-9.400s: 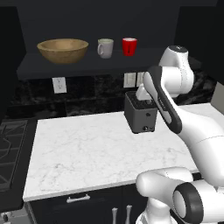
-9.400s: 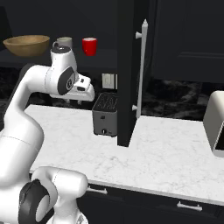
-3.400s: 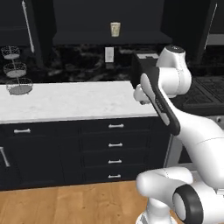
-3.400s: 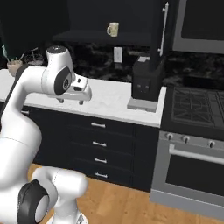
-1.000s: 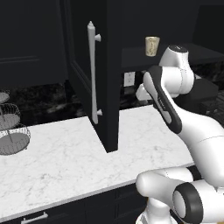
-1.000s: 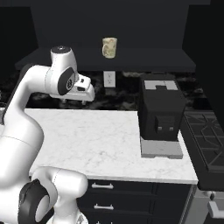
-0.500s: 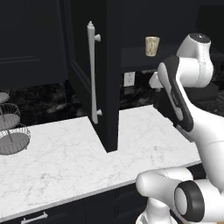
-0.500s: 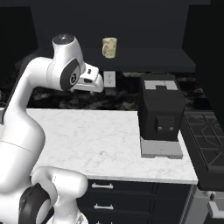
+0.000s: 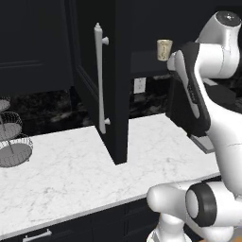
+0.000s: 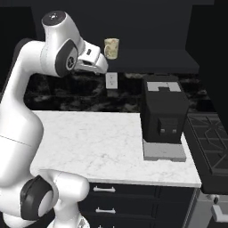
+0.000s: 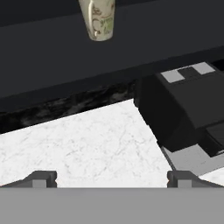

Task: Gather all objects into one cabinet and sort the glasses and bowls to opposite sides.

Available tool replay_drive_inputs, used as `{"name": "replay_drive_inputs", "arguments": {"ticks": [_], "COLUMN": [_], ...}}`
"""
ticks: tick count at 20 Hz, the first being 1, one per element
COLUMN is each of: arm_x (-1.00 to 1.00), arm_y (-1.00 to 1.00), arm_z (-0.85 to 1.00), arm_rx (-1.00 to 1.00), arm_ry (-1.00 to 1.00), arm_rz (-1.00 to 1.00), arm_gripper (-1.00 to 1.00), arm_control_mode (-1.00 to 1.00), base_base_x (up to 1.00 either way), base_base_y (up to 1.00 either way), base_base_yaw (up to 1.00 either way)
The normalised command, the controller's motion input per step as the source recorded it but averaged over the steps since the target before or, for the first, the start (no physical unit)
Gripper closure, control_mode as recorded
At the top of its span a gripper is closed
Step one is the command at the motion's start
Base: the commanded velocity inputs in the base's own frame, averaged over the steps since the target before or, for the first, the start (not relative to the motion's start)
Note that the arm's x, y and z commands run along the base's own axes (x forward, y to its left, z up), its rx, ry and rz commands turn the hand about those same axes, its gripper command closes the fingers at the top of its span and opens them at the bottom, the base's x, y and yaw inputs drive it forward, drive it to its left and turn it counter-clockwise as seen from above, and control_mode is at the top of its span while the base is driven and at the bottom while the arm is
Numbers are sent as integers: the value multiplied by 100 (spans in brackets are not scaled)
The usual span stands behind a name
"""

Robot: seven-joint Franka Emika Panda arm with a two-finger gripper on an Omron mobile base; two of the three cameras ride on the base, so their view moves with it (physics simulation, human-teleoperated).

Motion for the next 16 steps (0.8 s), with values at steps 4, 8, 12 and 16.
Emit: {"name": "replay_drive_inputs", "arguments": {"ticks": [4,8,12,16], "arm_x": [29,25,20,26], "arm_y": [0,1,0,0], "arm_z": [32,6,0,0], "arm_rx": [0,0,0,0], "arm_ry": [-11,-1,0,0], "arm_rz": [-14,-11,-6,-1], "arm_gripper": [-100,-100,-100,-100], "arm_control_mode": [-100,-100,-100,-100], "base_base_x": [0,0,0,0], "base_base_y": [0,0,0,0], "base_base_yaw": [0,0,0,0]}}
